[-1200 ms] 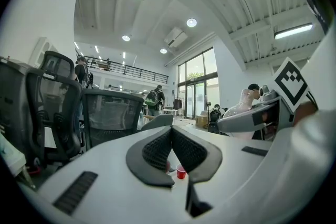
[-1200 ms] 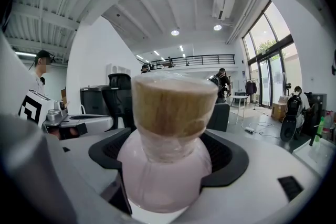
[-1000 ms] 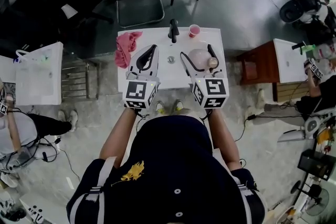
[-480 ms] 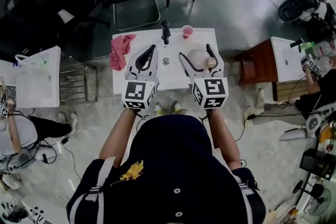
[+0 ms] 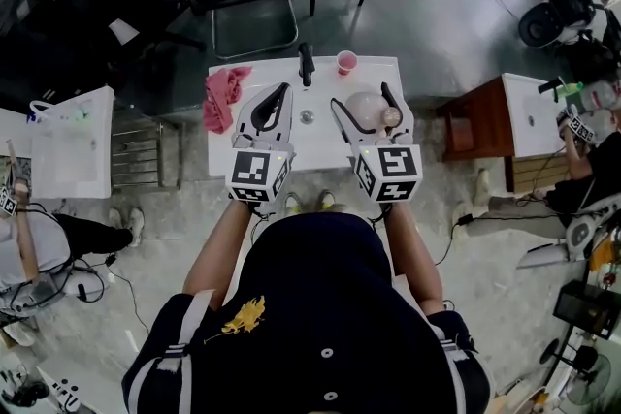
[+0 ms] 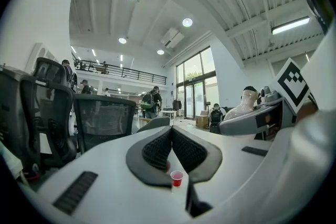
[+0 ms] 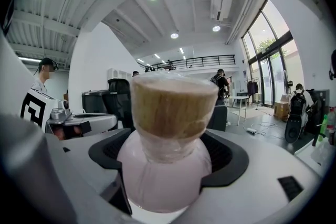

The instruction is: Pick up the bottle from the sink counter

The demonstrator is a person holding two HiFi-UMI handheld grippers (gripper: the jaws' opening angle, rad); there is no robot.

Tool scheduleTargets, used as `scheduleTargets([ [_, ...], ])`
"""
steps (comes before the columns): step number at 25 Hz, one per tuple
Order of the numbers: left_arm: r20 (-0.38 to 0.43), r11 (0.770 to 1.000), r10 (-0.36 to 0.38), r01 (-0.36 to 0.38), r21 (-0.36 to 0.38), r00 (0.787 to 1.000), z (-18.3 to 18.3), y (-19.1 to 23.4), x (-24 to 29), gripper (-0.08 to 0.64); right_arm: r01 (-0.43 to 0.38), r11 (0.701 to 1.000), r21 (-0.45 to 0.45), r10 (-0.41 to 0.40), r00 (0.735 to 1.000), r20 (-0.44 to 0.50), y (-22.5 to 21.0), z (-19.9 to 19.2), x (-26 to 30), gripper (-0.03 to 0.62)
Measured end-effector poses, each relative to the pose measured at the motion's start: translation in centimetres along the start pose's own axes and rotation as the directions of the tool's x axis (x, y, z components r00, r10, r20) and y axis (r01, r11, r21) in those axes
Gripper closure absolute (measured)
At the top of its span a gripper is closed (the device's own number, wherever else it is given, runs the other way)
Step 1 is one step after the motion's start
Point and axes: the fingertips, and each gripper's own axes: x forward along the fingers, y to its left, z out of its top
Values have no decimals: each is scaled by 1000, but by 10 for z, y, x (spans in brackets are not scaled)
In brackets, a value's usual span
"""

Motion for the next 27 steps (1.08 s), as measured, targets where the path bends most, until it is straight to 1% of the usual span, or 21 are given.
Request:
scheduleTargets([
  [6, -7, 1000, -2, 2, 25, 1000, -1, 4, 0, 541, -5, 1000, 20, 5, 1000, 6, 2, -4, 5, 156],
  [19, -14, 1000, -2, 2, 23, 1000, -3, 0, 6, 541, -7, 1000, 17, 7, 1000, 2, -3, -3, 5, 156],
  [27, -26, 999, -12, 13, 39, 1000, -4, -6, 9, 541, 3, 999, 41, -3, 1000, 11, -10, -4, 3, 156],
])
